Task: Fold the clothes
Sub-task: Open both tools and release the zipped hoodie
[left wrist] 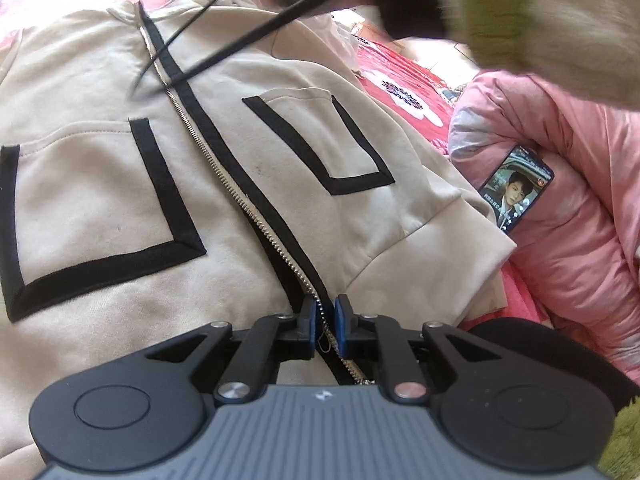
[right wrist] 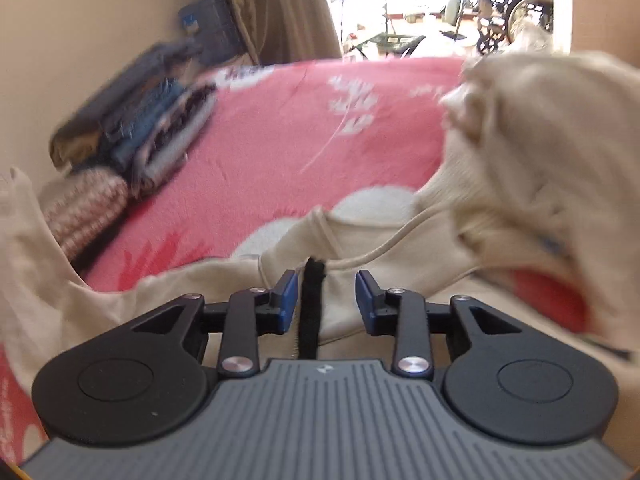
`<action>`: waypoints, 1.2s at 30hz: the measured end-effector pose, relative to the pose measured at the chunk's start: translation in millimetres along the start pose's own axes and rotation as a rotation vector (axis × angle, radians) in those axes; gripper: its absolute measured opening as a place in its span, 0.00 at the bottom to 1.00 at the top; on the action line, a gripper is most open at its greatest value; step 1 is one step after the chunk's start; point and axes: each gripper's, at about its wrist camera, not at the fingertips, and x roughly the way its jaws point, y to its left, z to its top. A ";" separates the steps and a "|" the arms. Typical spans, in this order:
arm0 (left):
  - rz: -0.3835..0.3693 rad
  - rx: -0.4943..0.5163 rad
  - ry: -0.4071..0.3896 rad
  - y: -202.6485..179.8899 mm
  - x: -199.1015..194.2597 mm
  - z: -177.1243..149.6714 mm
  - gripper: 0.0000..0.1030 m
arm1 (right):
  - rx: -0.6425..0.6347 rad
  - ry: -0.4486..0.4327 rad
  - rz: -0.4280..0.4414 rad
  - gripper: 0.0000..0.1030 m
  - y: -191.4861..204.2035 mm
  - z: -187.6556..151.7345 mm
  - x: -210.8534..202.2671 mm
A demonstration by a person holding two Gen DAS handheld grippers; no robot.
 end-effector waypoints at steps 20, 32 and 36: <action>0.162 0.029 -0.052 -52.0 -26.5 15.1 0.27 | 0.154 0.108 -0.154 0.28 -58.3 -241.0 -340.9; 0.266 0.181 0.155 -83.5 15.7 4.9 0.30 | 0.249 0.314 -0.067 0.15 -89.6 -313.3 -273.4; 0.288 0.213 0.168 -91.9 12.3 11.3 0.30 | 0.296 0.216 -0.039 0.18 -84.7 -315.2 -304.3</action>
